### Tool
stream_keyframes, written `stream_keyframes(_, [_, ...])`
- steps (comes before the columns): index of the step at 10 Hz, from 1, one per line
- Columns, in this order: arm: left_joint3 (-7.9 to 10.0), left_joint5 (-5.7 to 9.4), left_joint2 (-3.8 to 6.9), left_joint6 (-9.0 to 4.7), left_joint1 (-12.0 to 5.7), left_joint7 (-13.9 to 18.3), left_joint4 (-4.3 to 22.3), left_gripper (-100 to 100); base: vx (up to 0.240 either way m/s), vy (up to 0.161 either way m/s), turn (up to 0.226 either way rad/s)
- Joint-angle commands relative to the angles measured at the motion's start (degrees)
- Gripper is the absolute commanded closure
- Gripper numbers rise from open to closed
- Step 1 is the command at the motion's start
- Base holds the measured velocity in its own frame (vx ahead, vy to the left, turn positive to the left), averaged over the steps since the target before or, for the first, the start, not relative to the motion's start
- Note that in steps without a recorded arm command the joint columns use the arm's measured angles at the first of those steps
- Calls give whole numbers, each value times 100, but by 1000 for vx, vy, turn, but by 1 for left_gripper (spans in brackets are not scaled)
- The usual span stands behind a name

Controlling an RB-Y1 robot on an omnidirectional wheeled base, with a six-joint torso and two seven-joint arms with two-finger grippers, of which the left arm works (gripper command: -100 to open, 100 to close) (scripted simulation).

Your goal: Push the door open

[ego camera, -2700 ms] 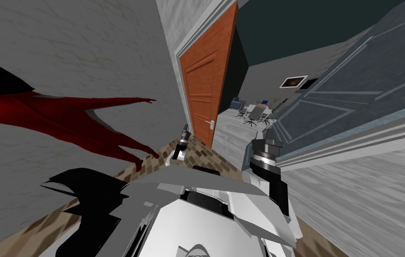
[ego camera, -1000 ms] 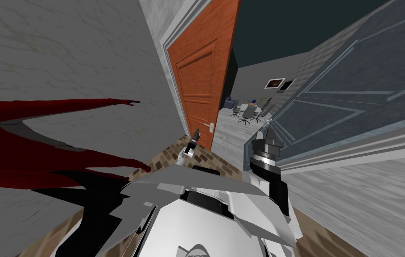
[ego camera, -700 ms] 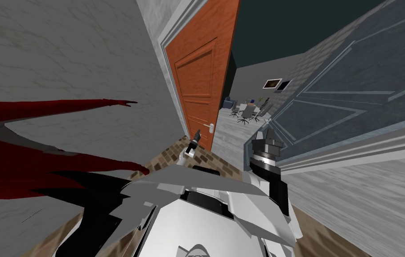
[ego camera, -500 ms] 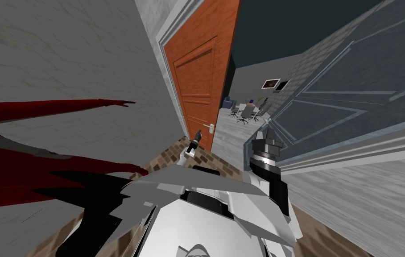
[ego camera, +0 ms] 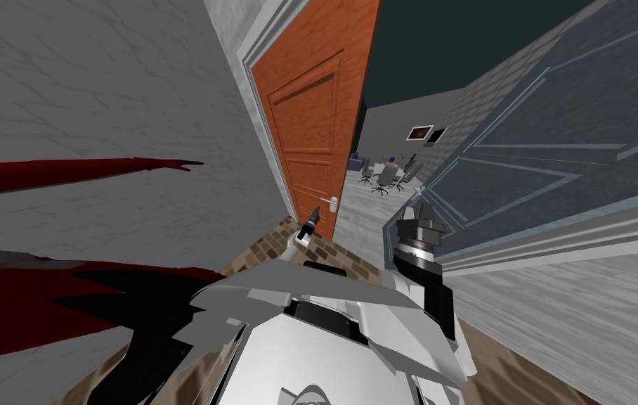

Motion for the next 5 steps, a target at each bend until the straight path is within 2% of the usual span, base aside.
stream_keyframes(1, [-58,4,-19,31,-121,10,211,-100,84,69,-63])
stream_keyframes(5, [-161,14,-58,70,-364,33,629,-100,73,59,-51])
